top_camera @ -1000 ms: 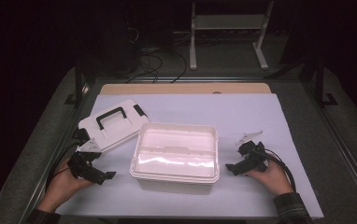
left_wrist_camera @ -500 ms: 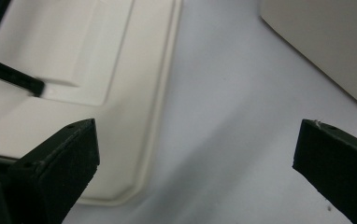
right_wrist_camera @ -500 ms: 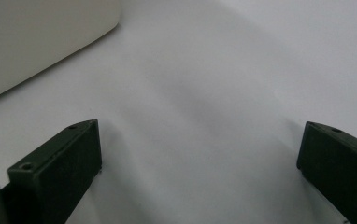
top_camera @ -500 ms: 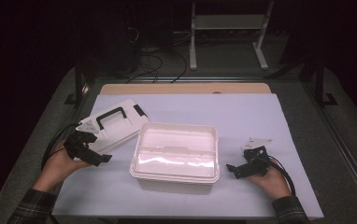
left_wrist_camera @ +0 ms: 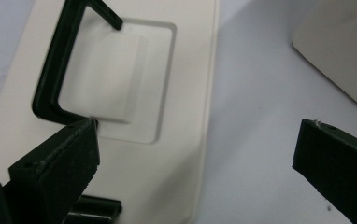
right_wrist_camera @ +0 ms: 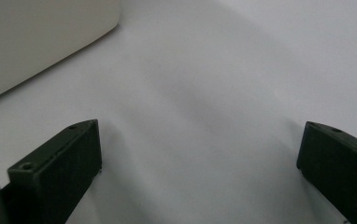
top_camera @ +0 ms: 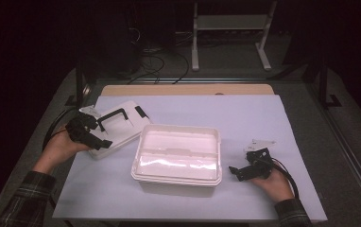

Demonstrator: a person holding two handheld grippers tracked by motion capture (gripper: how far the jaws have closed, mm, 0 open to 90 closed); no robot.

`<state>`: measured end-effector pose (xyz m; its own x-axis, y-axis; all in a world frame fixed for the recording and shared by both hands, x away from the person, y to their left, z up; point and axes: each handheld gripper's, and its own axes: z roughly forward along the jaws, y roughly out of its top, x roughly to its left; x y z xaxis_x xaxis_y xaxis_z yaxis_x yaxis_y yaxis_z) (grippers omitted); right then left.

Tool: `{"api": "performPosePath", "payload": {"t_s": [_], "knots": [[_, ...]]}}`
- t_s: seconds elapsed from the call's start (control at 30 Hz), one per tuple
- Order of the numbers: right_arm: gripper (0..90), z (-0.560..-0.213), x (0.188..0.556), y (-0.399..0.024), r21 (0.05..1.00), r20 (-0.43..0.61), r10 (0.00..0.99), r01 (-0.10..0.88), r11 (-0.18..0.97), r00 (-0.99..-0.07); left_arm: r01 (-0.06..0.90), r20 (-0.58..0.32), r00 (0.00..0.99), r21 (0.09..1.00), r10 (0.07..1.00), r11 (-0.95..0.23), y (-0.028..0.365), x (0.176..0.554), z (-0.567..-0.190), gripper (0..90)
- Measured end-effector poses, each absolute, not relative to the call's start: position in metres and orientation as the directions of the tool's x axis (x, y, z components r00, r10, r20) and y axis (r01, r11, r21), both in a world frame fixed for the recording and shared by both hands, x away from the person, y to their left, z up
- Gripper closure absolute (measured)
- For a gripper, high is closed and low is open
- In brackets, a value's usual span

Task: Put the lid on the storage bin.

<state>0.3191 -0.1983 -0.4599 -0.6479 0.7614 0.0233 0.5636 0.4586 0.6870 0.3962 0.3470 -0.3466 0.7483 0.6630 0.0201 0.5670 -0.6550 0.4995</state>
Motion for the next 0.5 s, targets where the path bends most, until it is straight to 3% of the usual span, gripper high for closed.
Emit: {"api": "performPosePath", "payload": {"t_s": [0.1,0.17,0.5], "knots": [[0.0,-0.460,0.319,-0.198,0.687,0.023,0.761,0.563,0.459,-0.648,0.570,0.013,0.754,0.485,0.657,-0.663,0.346,0.407,-0.344,0.0],[0.0,-0.460,0.319,-0.198,0.687,0.023,0.761,0.563,0.459,-0.648,0.568,-0.005,0.764,0.479,0.645,-0.669,0.345,0.418,-0.343,6.0],[0.0,-0.460,0.319,-0.198,0.688,0.024,0.761,0.563,0.458,-0.648,0.565,0.017,0.767,0.455,0.641,-0.688,0.338,0.449,-0.339,6.7]]}}
